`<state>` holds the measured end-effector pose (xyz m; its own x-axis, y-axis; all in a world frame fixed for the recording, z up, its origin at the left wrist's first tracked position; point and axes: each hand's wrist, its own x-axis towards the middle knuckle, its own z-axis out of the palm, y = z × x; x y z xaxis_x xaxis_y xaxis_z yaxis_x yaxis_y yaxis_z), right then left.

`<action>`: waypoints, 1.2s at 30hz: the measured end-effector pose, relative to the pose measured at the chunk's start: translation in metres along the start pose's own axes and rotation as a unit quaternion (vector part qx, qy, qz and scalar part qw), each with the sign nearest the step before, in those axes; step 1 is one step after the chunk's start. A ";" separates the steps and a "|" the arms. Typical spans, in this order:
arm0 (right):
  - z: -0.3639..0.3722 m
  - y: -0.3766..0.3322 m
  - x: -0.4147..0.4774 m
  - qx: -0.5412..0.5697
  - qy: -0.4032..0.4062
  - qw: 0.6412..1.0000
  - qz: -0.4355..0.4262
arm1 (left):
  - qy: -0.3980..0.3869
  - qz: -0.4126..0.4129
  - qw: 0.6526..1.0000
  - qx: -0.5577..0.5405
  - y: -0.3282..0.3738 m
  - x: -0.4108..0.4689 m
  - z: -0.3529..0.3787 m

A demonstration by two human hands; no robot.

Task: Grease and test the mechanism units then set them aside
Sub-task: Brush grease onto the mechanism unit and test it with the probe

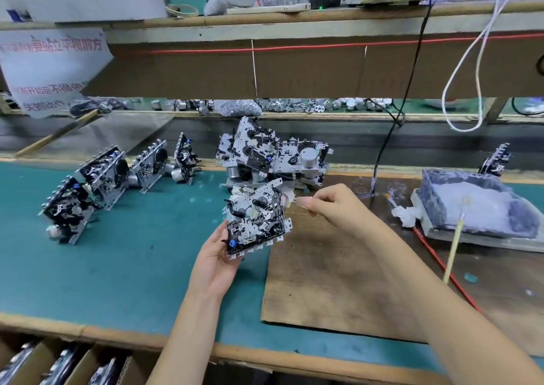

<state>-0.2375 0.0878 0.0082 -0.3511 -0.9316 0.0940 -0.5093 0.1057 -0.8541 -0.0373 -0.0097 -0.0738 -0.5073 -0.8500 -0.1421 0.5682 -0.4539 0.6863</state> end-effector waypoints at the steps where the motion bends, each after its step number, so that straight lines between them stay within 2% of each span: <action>1: 0.000 -0.001 -0.001 0.006 -0.007 1.000 0.000 | 0.002 -0.001 1.000 0.001 0.000 0.000 0.000; 8: 0.005 0.000 -0.001 0.027 -0.024 0.999 0.011 | -0.004 -0.001 1.000 -0.004 0.000 -0.001 0.001; 14: 0.003 0.000 -0.002 0.053 0.013 0.999 -0.005 | 0.006 0.005 1.000 -0.008 -0.001 0.001 0.000; 23: 0.004 0.000 -0.005 0.063 0.026 0.998 -0.010 | 0.010 0.002 1.000 -0.010 0.000 0.000 0.002; 36: 0.008 -0.001 -0.005 0.059 -0.009 0.998 0.001 | 0.010 0.003 1.000 0.000 0.000 0.000 0.003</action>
<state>-0.2294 0.0898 0.0046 -0.3379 -0.9374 0.0840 -0.4128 0.0674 -0.9083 -0.0388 -0.0088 -0.0712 -0.4908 -0.8579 -0.1519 0.5714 -0.4486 0.6872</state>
